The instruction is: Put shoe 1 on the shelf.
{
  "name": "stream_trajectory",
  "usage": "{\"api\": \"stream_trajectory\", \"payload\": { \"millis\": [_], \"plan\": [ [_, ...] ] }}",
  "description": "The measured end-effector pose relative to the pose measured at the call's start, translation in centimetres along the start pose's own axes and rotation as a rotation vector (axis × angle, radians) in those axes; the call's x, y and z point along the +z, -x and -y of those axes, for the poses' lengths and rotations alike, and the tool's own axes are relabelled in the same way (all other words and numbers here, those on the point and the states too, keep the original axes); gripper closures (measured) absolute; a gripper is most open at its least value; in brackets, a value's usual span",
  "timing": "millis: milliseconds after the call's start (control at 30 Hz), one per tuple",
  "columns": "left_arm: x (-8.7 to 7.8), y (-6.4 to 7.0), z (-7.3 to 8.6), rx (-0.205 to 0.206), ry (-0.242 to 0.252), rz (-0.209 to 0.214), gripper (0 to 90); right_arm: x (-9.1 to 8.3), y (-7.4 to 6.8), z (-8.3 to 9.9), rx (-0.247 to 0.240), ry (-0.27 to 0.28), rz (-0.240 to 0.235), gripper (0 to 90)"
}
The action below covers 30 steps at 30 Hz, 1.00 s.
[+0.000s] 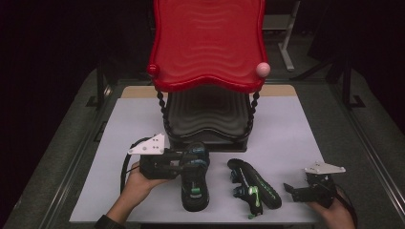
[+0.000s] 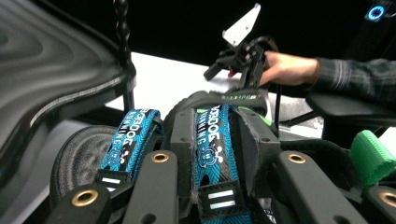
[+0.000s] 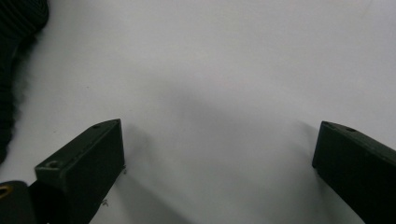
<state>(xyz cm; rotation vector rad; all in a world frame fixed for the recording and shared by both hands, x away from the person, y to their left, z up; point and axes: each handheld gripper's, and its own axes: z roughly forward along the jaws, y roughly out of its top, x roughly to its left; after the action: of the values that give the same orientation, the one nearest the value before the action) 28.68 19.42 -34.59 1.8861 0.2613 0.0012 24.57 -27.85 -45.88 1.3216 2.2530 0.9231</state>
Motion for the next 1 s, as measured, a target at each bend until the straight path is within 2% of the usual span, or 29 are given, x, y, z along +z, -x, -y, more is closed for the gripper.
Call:
{"api": "stream_trajectory", "payload": {
  "millis": [1000],
  "plan": [
    [-2.4,0.0,-11.4,0.072,0.060,0.048,69.8,0.0,0.0,0.0,0.000,0.001,0.000,1.6]
  ]
}}
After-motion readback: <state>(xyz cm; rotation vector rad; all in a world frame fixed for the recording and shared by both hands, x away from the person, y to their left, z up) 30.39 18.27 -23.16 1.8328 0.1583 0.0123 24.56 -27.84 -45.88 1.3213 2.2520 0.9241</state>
